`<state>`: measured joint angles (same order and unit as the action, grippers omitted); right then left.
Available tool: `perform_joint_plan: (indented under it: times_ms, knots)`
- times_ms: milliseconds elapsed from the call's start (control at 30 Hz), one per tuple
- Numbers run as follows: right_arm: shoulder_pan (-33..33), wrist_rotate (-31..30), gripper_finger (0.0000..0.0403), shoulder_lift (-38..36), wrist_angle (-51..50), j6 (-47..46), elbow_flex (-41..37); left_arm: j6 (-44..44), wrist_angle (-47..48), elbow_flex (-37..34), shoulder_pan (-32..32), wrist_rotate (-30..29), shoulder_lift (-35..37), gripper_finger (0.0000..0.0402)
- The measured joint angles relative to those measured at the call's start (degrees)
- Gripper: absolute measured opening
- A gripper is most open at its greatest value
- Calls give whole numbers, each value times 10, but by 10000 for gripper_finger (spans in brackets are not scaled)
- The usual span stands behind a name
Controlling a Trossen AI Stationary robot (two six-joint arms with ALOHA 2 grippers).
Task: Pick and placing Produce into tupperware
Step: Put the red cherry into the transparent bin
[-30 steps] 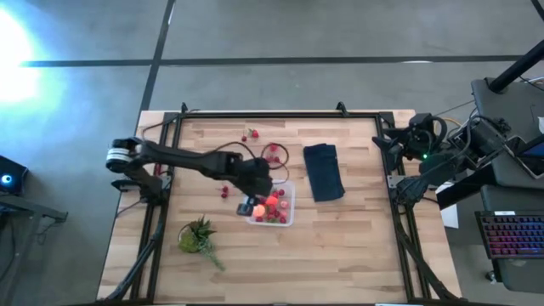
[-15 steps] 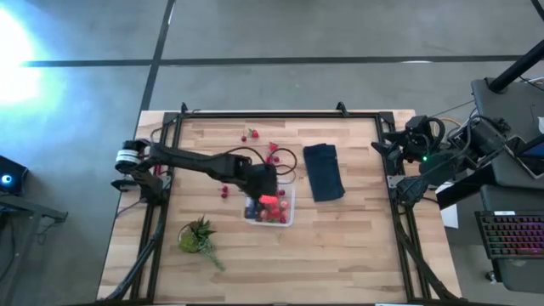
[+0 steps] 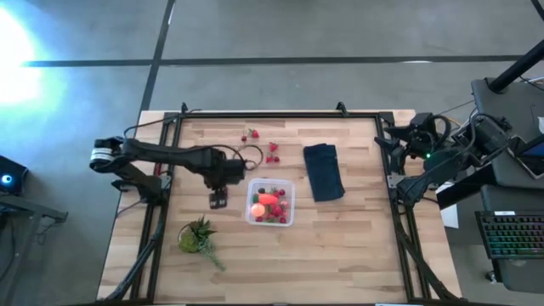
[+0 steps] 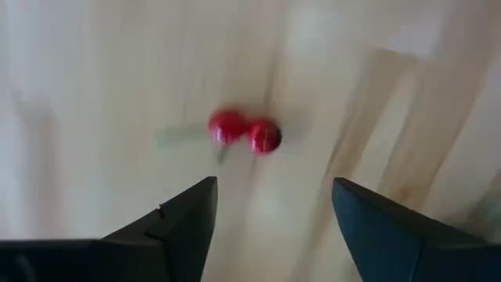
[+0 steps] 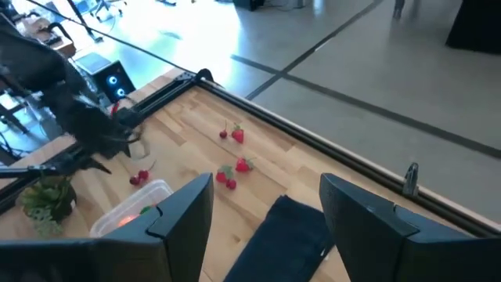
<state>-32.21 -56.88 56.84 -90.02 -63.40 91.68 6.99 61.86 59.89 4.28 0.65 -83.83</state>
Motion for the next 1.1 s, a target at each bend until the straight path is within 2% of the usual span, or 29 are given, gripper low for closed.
perform_joint_plan:
  times_ms: [167, 233, 333, 433, 567, 867, 1100]
  knots:
    - [0, -2, 226, 0, 0, -9, -1, 321, -10, -51, 68, 67, -4, 208]
    - [0, -8, 226, 0, 0, -11, -4, 399, -48, -69, 84, 82, -3, 197]
    - [0, -17, 226, -1, 0, -14, -9, 461, -80, -81, 94, 83, 4, 186]
    - [0, -17, 226, -2, 0, -21, -12, 472, -113, -80, 94, 80, 11, 183]
    - [0, -16, 226, -2, 0, -26, -16, 495, -137, -83, 94, 49, 19, 182]
    - [0, -14, 226, -2, 0, -28, -35, 512, -140, -108, 93, 62, -2, 182]
    - [0, -14, 226, -2, 0, -34, -37, 526, -178, -108, 92, 64, -31, 182]
